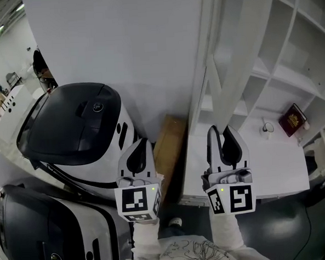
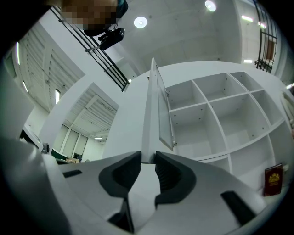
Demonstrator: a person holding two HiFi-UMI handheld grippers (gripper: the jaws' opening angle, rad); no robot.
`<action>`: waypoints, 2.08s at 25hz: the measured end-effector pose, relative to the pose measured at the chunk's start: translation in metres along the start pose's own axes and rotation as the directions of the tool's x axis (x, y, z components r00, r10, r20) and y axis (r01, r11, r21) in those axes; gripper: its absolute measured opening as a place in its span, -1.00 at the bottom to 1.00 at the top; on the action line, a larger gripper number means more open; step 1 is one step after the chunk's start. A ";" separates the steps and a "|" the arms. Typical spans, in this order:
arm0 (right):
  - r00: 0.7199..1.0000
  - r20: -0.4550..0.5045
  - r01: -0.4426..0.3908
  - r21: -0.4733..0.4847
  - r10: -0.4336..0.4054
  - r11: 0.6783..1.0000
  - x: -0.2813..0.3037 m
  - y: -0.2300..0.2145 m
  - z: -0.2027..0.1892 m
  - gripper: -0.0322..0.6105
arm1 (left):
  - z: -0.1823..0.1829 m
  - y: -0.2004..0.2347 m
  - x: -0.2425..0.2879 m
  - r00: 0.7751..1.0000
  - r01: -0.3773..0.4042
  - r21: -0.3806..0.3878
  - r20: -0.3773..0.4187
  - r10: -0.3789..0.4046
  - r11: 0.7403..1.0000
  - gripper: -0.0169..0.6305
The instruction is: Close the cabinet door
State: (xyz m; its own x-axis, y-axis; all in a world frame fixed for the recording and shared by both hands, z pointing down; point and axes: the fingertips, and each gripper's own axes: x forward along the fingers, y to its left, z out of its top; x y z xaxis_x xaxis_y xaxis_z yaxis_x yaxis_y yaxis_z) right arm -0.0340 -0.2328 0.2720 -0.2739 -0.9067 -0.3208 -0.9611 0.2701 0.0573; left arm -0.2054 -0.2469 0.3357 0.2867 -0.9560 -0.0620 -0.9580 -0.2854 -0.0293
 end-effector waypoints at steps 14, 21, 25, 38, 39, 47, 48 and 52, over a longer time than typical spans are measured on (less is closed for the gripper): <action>0.991 0.010 0.135 0.020 -0.135 0.991 -0.020 -0.049 0.001 -0.69 | 0.002 -0.056 0.030 0.983 0.180 0.012 0.016 -0.181 0.984 -0.93; 0.987 0.006 0.163 0.001 -0.163 0.987 -0.029 -0.072 0.001 -0.70 | -0.001 -0.084 0.045 0.965 0.263 0.029 0.016 -0.263 0.964 -0.93; 0.983 0.011 0.180 0.032 -0.181 0.983 -0.031 -0.089 0.000 -0.69 | -0.002 -0.092 0.058 0.958 0.287 0.031 0.015 -0.287 0.958 -0.93; 0.987 0.018 0.158 0.057 -0.159 0.986 -0.032 -0.151 -0.004 -0.67 | -0.003 -0.141 0.097 0.935 0.354 0.045 0.001 -0.355 0.934 -0.93; 0.988 0.017 0.154 0.058 -0.155 0.986 -0.032 -0.156 -0.005 -0.67 | -0.004 -0.145 0.100 0.934 0.356 0.044 -0.001 -0.356 0.933 -0.93; 0.993 0.006 0.116 0.079 -0.117 0.990 -0.024 -0.198 -0.011 -0.65 | -0.001 -0.175 0.125 0.936 0.352 0.043 0.002 -0.352 0.935 -0.93; 0.994 0.004 0.111 0.083 -0.112 0.990 -0.023 -0.205 -0.012 -0.64 | 0.000 -0.180 0.129 0.937 0.350 0.044 0.003 -0.350 0.936 -0.93; 0.996 -0.002 0.085 0.091 -0.085 0.992 -0.015 -0.229 -0.016 -0.63 | 0.004 -0.198 0.144 0.941 0.338 0.048 0.009 -0.338 0.940 -0.93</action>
State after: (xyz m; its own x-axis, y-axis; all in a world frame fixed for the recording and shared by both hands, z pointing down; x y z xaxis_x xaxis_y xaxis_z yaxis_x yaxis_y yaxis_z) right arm 0.1897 -0.2859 0.2788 -0.1910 -0.9272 -0.3222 -0.9739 0.2201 -0.0561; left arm 0.0257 -0.3282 0.3282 0.5941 -0.8023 -0.0579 -0.8032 -0.5878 -0.0967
